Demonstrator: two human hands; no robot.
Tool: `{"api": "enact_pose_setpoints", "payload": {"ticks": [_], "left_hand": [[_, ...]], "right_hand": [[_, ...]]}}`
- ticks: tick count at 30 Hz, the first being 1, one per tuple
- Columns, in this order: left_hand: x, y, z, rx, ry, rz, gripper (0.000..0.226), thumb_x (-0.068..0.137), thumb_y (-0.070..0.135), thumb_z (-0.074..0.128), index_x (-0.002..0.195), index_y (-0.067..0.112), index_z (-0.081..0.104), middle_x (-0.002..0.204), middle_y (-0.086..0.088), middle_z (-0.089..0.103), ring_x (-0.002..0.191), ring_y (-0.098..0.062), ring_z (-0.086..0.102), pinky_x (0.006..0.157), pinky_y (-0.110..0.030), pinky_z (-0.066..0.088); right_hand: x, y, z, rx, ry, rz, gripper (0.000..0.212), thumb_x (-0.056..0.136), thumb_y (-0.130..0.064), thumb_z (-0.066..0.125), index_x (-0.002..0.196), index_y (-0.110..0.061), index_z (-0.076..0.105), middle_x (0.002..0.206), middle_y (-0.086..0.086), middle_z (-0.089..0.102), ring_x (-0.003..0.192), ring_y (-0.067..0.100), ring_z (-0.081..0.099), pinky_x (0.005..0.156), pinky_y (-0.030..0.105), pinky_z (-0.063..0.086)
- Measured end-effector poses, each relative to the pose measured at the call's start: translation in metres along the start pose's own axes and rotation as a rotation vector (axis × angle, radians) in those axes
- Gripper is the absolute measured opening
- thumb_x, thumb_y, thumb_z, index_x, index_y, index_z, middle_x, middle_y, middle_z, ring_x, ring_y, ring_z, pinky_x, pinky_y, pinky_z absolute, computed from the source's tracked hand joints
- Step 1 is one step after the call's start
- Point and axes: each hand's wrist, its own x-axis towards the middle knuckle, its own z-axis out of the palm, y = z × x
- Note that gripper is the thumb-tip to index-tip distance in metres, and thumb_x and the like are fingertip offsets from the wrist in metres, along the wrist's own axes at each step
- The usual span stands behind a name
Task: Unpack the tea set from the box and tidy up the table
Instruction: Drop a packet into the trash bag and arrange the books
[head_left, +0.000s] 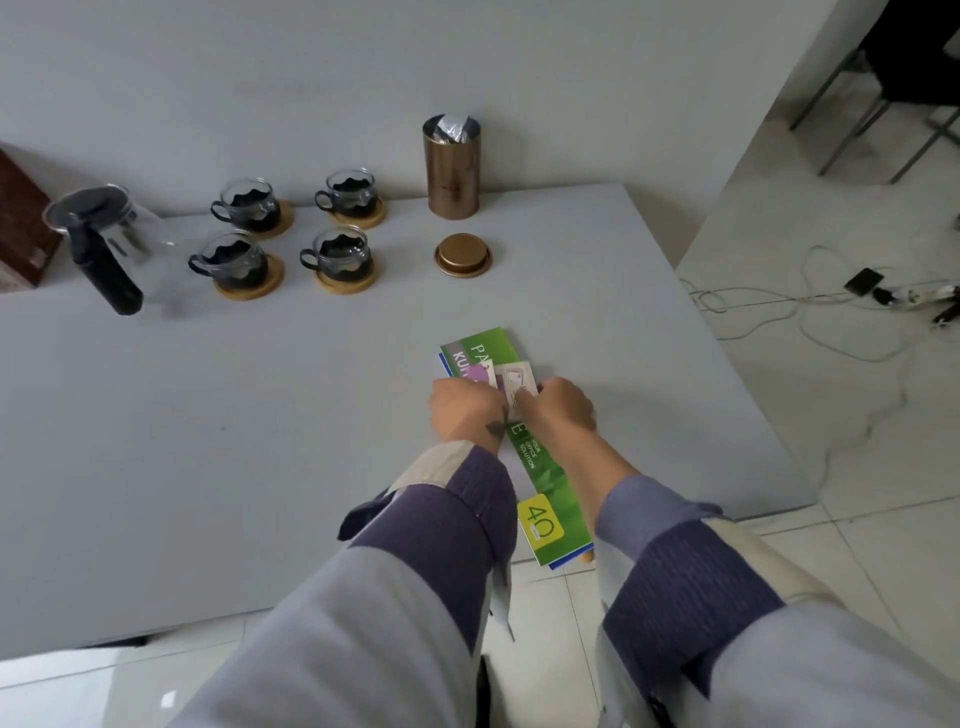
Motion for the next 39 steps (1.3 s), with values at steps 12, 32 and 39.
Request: {"api": "enact_pose_setpoints", "payload": {"ticks": [12, 32, 39], "left_hand": [[0.013, 0.02, -0.011, -0.097, -0.211, 0.092, 0.035, 0.087, 0.001, 0.052, 0.121, 0.004, 0.058, 0.12, -0.012, 0.062, 0.109, -0.03, 0.062, 0.08, -0.03, 0.052], [0.108, 0.189, 0.122, -0.177, -0.112, 0.342, 0.021, 0.09, 0.017, 0.056, 0.105, 0.016, 0.07, 0.096, -0.005, 0.073, 0.087, -0.023, 0.068, 0.085, -0.035, 0.054], [0.158, 0.235, 0.146, -0.178, -0.122, 0.338, 0.019, 0.093, 0.02, 0.051, 0.096, 0.013, 0.069, 0.081, -0.002, 0.07, 0.069, -0.018, 0.061, 0.07, -0.028, 0.052]], "right_hand": [[0.013, -0.027, -0.02, 0.399, -0.085, -0.089, 0.046, 0.087, -0.02, 0.062, 0.127, -0.009, 0.042, 0.127, 0.014, 0.055, 0.111, 0.029, 0.057, 0.081, 0.027, 0.041], [0.257, -0.071, -0.094, 0.554, 0.041, -0.095, 0.047, 0.084, -0.021, 0.066, 0.129, -0.017, 0.056, 0.124, 0.015, 0.055, 0.101, 0.03, 0.062, 0.081, 0.029, 0.047], [0.334, -0.103, -0.089, 0.285, 0.096, -0.134, 0.045, 0.083, -0.041, 0.059, 0.126, -0.027, 0.06, 0.121, 0.012, 0.062, 0.115, 0.035, 0.052, 0.1, 0.037, 0.044]]}}
